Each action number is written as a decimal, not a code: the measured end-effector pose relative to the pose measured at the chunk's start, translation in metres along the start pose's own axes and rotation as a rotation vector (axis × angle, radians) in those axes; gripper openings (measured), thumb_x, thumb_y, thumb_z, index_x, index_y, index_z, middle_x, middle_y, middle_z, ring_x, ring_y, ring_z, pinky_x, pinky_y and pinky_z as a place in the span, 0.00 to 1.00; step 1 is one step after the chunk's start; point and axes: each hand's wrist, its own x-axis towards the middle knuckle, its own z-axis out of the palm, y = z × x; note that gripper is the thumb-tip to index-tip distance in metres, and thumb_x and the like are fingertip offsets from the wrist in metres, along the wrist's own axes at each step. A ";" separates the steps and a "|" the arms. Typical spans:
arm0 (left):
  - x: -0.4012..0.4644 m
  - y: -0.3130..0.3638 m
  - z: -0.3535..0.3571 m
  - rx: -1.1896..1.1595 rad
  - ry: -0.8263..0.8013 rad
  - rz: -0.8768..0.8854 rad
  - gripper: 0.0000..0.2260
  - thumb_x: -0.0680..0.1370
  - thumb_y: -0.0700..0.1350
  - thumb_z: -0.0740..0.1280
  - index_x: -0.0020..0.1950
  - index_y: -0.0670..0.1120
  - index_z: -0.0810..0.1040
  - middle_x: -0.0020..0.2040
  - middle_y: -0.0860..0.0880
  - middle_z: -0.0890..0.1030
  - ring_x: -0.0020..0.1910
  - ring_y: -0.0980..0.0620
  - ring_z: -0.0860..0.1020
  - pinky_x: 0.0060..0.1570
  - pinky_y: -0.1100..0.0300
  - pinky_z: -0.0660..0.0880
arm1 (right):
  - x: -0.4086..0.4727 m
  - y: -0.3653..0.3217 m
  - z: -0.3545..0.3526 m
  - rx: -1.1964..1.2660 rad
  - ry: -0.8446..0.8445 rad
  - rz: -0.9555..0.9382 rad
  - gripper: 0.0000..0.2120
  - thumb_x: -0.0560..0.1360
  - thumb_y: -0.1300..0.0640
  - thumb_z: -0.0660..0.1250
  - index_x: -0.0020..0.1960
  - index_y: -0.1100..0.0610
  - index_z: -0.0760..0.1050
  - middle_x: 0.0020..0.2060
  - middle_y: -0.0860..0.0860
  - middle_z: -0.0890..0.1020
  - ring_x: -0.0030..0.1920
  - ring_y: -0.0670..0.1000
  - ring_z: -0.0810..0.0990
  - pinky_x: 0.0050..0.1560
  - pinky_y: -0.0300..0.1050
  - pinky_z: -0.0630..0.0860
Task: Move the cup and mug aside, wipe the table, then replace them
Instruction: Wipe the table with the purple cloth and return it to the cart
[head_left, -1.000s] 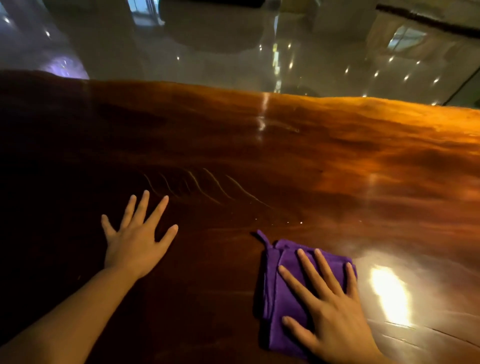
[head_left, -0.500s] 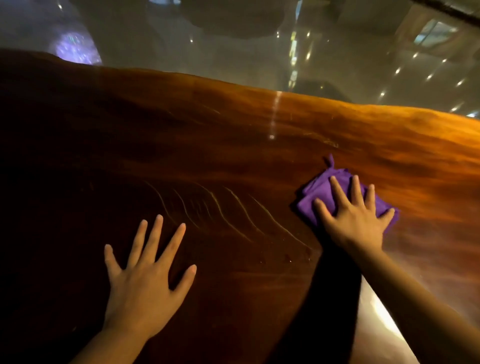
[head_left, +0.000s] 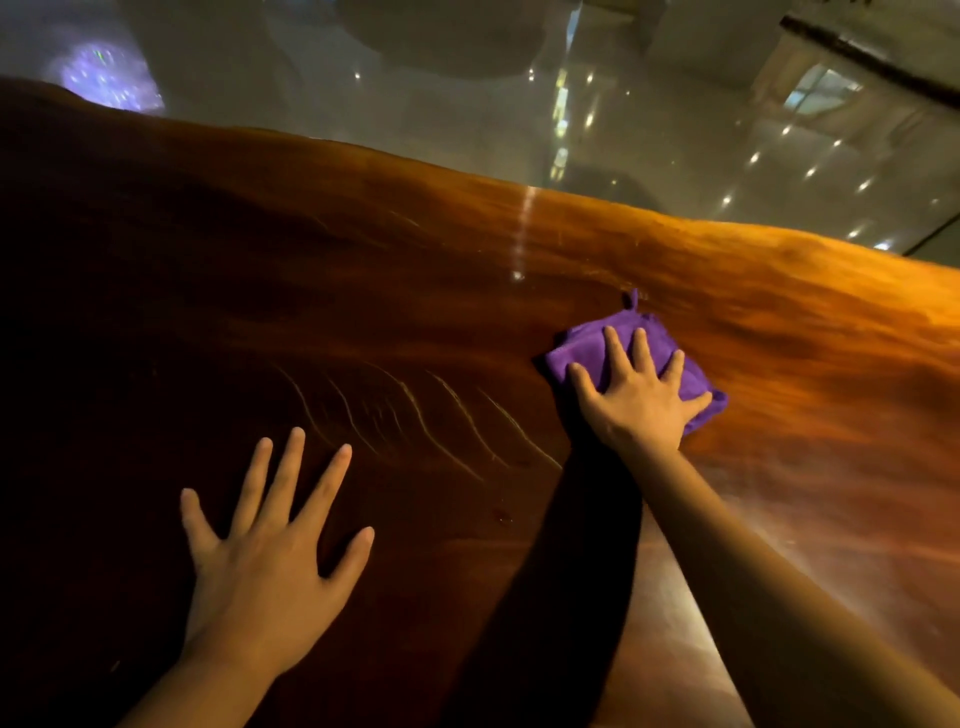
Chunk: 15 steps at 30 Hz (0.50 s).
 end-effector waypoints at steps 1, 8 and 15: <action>0.000 0.000 0.001 -0.003 0.003 -0.006 0.32 0.70 0.69 0.37 0.72 0.61 0.47 0.76 0.48 0.49 0.74 0.48 0.46 0.64 0.29 0.50 | -0.014 -0.002 0.001 0.005 0.011 -0.007 0.34 0.68 0.28 0.50 0.72 0.38 0.52 0.76 0.47 0.54 0.74 0.63 0.46 0.63 0.78 0.44; 0.004 -0.002 0.003 -0.002 0.021 -0.012 0.32 0.69 0.71 0.35 0.70 0.62 0.37 0.75 0.49 0.41 0.74 0.48 0.40 0.65 0.30 0.47 | -0.121 -0.057 0.005 0.035 -0.024 -0.260 0.35 0.68 0.27 0.50 0.72 0.38 0.51 0.75 0.47 0.57 0.74 0.63 0.46 0.63 0.77 0.42; 0.005 -0.003 0.007 0.002 0.059 -0.025 0.31 0.67 0.69 0.36 0.69 0.63 0.35 0.76 0.50 0.41 0.74 0.49 0.38 0.66 0.31 0.45 | -0.204 -0.019 -0.011 0.024 -0.105 -0.626 0.34 0.70 0.27 0.50 0.73 0.35 0.47 0.75 0.43 0.54 0.74 0.61 0.47 0.65 0.72 0.37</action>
